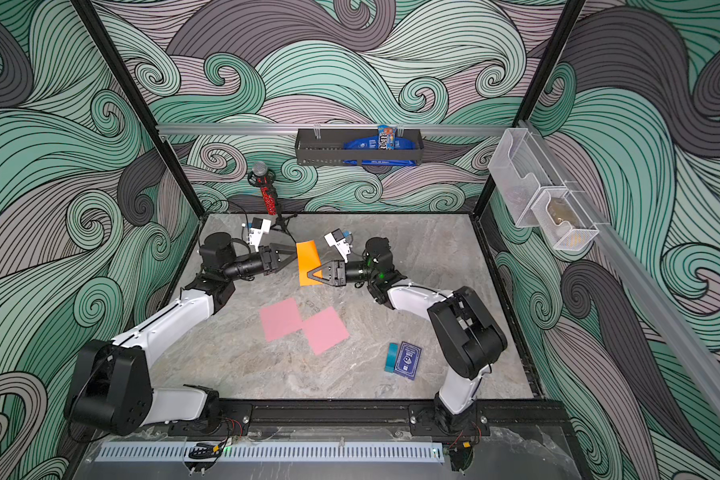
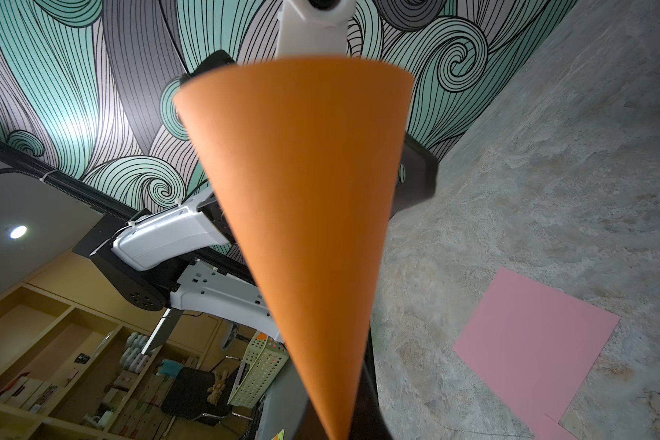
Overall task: Fold the square paper along the opposite sides
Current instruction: Fold the paper.
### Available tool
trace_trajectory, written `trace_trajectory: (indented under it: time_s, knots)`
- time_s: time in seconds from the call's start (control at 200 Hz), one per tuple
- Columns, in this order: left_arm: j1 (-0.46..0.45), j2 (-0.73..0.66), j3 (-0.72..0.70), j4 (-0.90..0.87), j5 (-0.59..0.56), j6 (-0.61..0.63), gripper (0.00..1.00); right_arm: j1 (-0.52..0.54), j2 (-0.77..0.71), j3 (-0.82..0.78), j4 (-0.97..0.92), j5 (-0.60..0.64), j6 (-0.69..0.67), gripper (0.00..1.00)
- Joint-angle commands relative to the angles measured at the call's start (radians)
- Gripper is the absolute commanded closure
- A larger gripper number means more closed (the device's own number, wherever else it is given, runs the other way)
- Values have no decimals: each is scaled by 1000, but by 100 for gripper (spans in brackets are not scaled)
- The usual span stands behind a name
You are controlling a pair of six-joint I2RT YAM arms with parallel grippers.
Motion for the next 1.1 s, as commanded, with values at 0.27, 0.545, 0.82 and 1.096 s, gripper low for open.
trace_trajectory:
  time_s: [0.27,0.545,0.82,1.096]
  knots:
    - [-48,-97,-71,67,-15,13,2,-8,-59,27,-20,-10,-27,94]
    - [-99,-82,-83,48,-30,29,13,-3,-39,40,-28,0,-33,94]
    - [-102,-50,-49,31,-49,46,56,7,-28,52,-70,12,-62,93]
    - [-104,-17,-12,0,-48,59,96,11,-33,34,-69,24,-64,89]
